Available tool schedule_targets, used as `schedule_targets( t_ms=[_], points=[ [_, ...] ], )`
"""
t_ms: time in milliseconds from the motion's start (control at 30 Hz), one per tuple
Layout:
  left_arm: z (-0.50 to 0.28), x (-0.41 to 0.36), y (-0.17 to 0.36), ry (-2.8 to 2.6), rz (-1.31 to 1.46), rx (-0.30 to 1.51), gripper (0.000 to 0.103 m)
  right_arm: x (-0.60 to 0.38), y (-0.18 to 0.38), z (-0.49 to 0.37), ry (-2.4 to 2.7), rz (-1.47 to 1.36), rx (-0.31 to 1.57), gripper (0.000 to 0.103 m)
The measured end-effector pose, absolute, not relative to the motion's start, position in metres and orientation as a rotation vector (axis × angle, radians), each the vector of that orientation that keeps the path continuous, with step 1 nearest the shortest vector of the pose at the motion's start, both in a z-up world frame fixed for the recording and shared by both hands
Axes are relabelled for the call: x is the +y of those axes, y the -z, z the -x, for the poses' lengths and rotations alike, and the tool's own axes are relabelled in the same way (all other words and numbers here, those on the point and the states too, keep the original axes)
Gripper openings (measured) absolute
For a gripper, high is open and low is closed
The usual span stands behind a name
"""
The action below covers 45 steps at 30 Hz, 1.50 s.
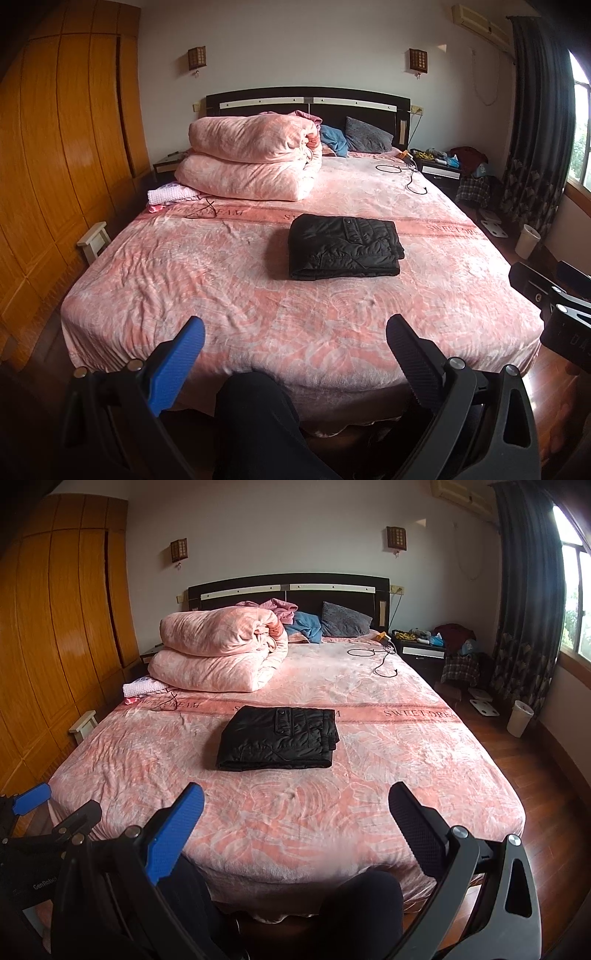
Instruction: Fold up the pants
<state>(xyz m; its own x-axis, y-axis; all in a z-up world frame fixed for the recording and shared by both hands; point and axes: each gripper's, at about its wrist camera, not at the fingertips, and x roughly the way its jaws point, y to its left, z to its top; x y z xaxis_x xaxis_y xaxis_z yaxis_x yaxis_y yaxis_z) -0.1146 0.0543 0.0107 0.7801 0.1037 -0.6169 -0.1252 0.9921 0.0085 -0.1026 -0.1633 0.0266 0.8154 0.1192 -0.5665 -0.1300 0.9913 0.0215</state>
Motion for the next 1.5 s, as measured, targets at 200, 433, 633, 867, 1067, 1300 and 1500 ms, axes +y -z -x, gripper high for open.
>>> schedule_targets(
  t_ms=[200, 433, 633, 867, 1067, 1300, 1500],
  points=[
    [0.106, 0.059, -0.007, -0.119, 0.048, 0.686, 0.099, -0.164, -0.024, 0.092, -0.136, 0.023, 0.605, 0.100],
    [0.100, 0.060, -0.010, -0.123, 0.049, 0.683, 0.099, -0.162, -0.021, 0.084, -0.142, 0.028, 0.614, 0.100],
    [0.096, 0.064, -0.011, -0.092, 0.079, 0.697, 0.099, -0.161, -0.020, 0.082, -0.144, 0.026, 0.620, 0.100],
    [0.093, 0.064, -0.012, -0.106, 0.050, 0.693, 0.099, -0.160, -0.017, 0.079, -0.146, 0.026, 0.624, 0.100],
    [0.091, 0.066, -0.011, -0.109, 0.058, 0.693, 0.099, -0.157, -0.017, 0.074, -0.153, 0.025, 0.627, 0.100],
    [0.090, 0.068, -0.010, -0.104, 0.066, 0.699, 0.099, -0.158, -0.018, 0.073, -0.149, 0.019, 0.626, 0.100],
    [0.089, 0.068, -0.009, -0.105, 0.061, 0.702, 0.099, -0.159, -0.017, 0.071, -0.147, 0.017, 0.628, 0.100]
  ],
)
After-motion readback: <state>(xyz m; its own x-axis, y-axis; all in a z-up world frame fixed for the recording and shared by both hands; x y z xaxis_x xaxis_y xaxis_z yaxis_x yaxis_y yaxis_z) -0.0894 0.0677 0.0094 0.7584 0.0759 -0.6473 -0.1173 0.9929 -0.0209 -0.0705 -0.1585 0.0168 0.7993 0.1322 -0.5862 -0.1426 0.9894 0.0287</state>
